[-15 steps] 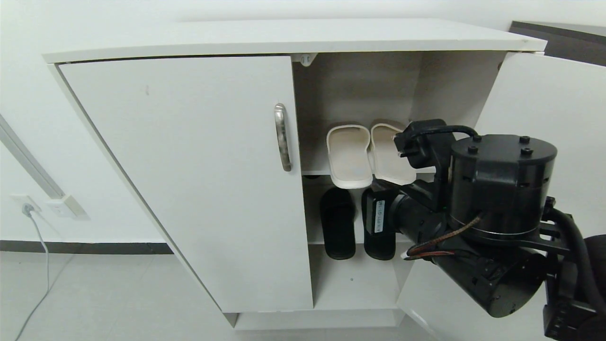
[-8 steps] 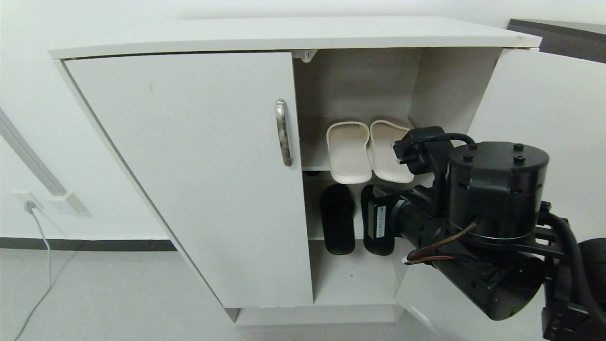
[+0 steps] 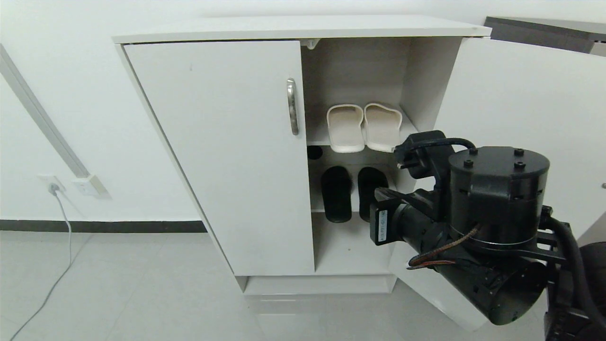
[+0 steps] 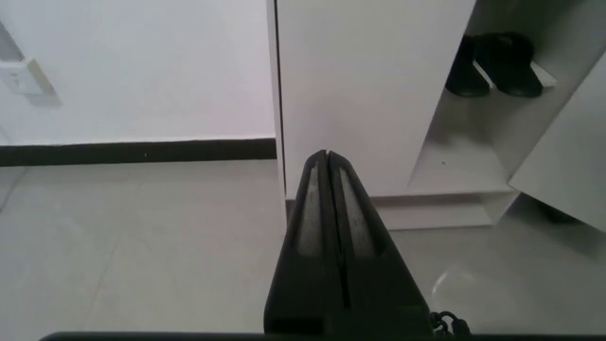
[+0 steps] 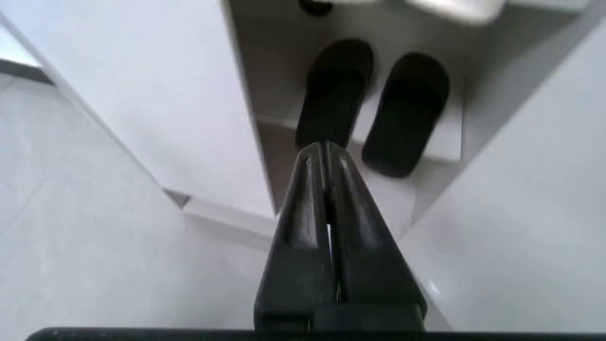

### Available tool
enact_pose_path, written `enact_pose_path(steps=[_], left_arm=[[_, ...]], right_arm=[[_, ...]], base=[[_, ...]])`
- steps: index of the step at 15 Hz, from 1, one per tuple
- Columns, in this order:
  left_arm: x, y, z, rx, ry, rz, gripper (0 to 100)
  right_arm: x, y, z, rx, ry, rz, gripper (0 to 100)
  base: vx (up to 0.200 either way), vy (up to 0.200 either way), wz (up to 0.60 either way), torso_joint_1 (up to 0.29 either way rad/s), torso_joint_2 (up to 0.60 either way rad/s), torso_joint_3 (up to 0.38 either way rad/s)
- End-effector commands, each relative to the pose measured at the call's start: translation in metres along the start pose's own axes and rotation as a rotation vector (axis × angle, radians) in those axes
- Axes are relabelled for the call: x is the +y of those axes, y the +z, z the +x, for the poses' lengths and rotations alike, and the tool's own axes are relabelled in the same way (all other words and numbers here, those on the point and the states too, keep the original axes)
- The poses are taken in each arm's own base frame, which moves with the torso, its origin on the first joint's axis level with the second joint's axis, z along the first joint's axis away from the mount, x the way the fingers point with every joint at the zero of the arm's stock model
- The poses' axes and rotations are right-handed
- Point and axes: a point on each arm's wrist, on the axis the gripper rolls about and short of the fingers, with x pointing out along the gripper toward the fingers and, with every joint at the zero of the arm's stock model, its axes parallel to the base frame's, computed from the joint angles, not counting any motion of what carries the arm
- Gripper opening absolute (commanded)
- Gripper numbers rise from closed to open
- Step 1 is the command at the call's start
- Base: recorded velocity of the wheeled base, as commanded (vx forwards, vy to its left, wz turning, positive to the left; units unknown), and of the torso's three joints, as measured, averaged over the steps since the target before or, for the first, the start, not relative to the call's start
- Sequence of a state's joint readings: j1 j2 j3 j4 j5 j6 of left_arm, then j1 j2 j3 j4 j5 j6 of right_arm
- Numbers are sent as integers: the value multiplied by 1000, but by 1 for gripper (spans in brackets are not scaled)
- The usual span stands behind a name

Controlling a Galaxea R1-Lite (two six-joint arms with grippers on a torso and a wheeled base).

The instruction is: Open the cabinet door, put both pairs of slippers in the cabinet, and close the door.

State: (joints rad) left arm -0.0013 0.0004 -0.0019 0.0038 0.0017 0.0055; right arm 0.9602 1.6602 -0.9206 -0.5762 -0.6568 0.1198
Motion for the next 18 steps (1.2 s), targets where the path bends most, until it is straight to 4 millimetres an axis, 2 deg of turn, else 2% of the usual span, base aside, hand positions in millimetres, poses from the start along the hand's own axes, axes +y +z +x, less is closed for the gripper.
enact_pose_path(steps=[1, 4, 18], left_arm=[[0, 0, 0, 2, 0, 1, 0], [0, 0, 0, 2, -10, 2, 0], [0, 0, 0, 2, -10, 4, 0]], right_arm=[[-1, -5, 6, 13, -12, -5, 0], [-10, -16, 15, 36, -5, -13, 0], [-17, -26, 26, 64, -10, -29, 0]], base=[[-200, 0, 0, -2, 2, 2], [-200, 0, 0, 5, 5, 1], [0, 0, 0, 0, 0, 0]])
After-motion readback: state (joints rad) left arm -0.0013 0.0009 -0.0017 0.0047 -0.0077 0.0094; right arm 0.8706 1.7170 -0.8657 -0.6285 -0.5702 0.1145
